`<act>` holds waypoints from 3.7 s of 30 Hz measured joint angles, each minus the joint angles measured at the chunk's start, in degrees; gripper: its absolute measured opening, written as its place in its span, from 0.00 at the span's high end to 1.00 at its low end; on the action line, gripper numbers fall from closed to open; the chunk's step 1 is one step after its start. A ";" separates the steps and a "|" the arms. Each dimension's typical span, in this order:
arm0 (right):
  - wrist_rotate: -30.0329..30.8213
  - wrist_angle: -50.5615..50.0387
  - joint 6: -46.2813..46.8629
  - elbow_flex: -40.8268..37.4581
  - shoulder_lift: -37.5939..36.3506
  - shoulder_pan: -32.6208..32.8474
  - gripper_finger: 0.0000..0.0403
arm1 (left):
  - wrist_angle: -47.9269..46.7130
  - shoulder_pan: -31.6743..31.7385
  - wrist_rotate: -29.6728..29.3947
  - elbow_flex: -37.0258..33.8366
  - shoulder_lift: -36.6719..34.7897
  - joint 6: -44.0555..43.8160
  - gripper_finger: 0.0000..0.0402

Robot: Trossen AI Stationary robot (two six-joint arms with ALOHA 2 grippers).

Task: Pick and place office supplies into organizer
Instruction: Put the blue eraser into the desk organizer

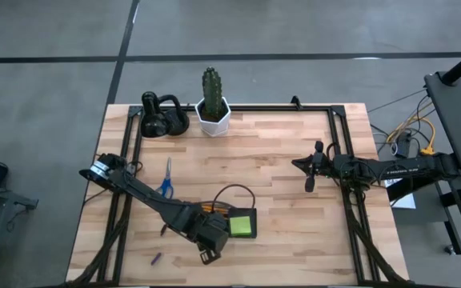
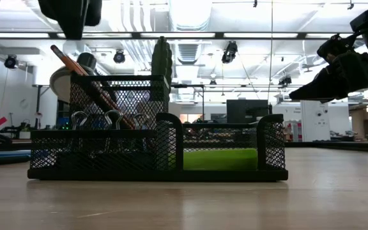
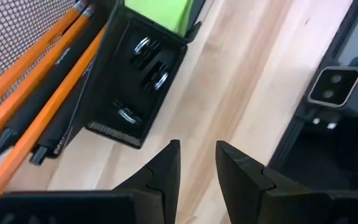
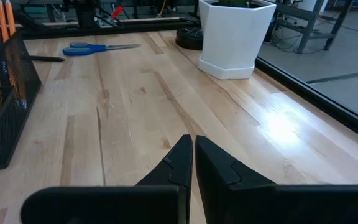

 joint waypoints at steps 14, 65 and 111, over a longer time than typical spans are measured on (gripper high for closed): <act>0.00 -0.09 0.00 0.00 0.00 -0.01 0.98 | -4.44 -7.95 0.28 0.64 0.00 -19.42 0.79; 0.00 -0.44 -0.02 0.00 -0.02 -0.01 0.98 | -0.21 -23.97 6.68 -19.92 0.00 -61.83 0.79; 0.00 -0.81 0.00 0.00 -0.01 0.00 0.98 | 11.42 -24.62 6.72 -26.42 -0.04 -58.96 0.95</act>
